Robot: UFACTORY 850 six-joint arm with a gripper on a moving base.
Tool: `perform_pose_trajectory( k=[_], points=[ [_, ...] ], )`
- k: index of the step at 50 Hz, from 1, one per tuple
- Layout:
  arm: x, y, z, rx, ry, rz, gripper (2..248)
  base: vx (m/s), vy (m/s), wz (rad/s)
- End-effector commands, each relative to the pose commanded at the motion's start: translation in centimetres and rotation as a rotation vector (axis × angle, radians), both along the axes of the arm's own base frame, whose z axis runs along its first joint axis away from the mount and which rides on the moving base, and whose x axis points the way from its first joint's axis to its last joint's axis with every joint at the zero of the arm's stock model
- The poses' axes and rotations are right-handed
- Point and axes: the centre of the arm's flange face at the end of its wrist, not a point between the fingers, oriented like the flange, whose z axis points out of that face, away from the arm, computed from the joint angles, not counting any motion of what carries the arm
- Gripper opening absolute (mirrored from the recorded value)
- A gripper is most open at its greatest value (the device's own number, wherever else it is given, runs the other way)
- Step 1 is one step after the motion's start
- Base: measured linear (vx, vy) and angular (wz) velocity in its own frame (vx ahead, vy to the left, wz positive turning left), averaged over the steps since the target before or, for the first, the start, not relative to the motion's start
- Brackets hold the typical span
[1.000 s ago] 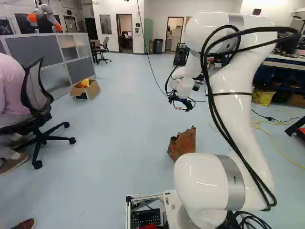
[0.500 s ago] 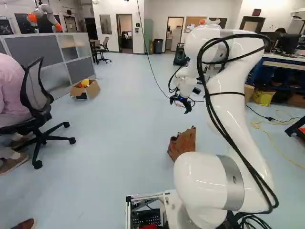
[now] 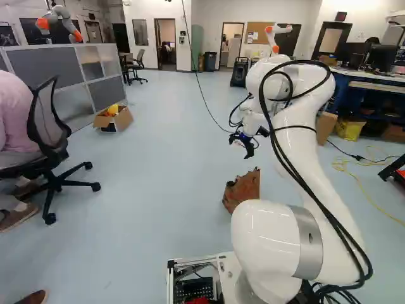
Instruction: Pick up the grocery bag from the ground
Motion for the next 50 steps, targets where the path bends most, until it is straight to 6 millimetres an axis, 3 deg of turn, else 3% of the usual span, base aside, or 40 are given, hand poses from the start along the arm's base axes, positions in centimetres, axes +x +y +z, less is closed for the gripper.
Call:
perform_pose_trajectory(
  k=[17, 42, 50],
  points=[
    [1.0, -1.6, -4.7, 0.027, 0.020, -0.046, 247, 0.000, 0.000, 0.000],
    [1.1, -8.0, -12.0, -0.047, 0.056, 0.031, 247, 0.000, 0.000, 0.000],
    [1.0, -9.0, -14.3, -0.053, 0.064, 0.038, 247, 0.000, 0.000, 0.000]
  ],
)
